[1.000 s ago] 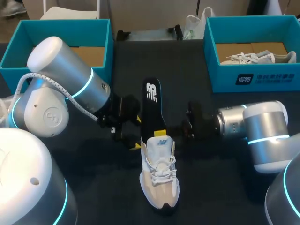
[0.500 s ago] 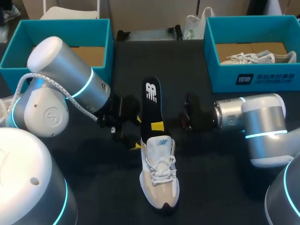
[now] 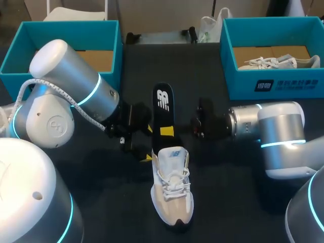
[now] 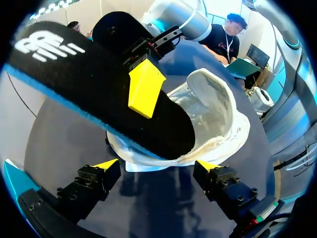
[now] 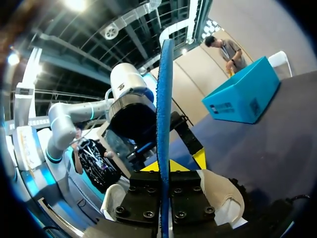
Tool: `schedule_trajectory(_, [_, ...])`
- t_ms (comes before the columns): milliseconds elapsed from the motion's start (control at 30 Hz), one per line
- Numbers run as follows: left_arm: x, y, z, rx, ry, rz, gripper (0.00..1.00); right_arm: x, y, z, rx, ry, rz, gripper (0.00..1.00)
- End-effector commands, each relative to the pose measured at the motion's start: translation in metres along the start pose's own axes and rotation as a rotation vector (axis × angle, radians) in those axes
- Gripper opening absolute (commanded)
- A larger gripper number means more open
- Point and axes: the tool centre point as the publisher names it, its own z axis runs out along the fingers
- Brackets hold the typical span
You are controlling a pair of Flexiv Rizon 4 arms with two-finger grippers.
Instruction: Take the shoe out of the shoebox, open the shoe tongue, remove and reinsert the insole, then place the shoe into the shoebox
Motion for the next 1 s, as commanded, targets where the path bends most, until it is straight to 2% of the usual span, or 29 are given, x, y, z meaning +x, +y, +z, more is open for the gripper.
schedule_trajectory(33, [0.000, 0.000, 0.001, 0.000, 0.001, 0.001, 1.00, -0.003, -0.008, 0.000, -0.003, -0.006, 0.027, 0.00])
schedule_trajectory(467, [0.000, 0.000, 0.001, 0.000, 0.001, 0.001, 1.00, -0.011, -0.046, -0.012, -0.017, -0.051, 0.210, 0.00])
schedule_trajectory(667, [0.000, 0.000, 0.001, 0.000, 0.001, 0.001, 1.00, -0.008, -0.058, -0.010, 0.006, -0.060, 0.261, 0.00])
schedule_trajectory(800, [0.000, 0.000, 0.001, 0.000, 0.001, 0.001, 1.00, -0.003, -0.057, -0.011, 0.009, -0.056, 0.245, 0.00])
schedule_trajectory(833, [0.000, 0.000, 0.001, 0.000, 0.001, 0.001, 1.00, -0.002, -0.055, -0.010, 0.009, -0.052, 0.237, 0.02])
schedule_trajectory(867, [0.000, 0.000, 0.001, 0.000, 0.001, 0.001, 1.00, -0.001, -0.053, -0.010, 0.009, -0.049, 0.228, 0.13])
schedule_trajectory(933, [0.000, 0.000, 0.001, 0.000, 0.001, 0.001, 1.00, 0.001, -0.050, -0.009, 0.009, -0.044, 0.211, 0.28])
schedule_trajectory(967, [0.000, 0.000, 0.001, 0.000, 0.001, 0.001, 1.00, 0.002, -0.048, -0.008, 0.010, -0.041, 0.203, 0.33])
schedule_trajectory(1000, [0.000, 0.000, 0.001, 0.000, 0.001, 0.001, 1.00, 0.002, -0.046, -0.008, 0.011, -0.040, 0.196, 0.33])
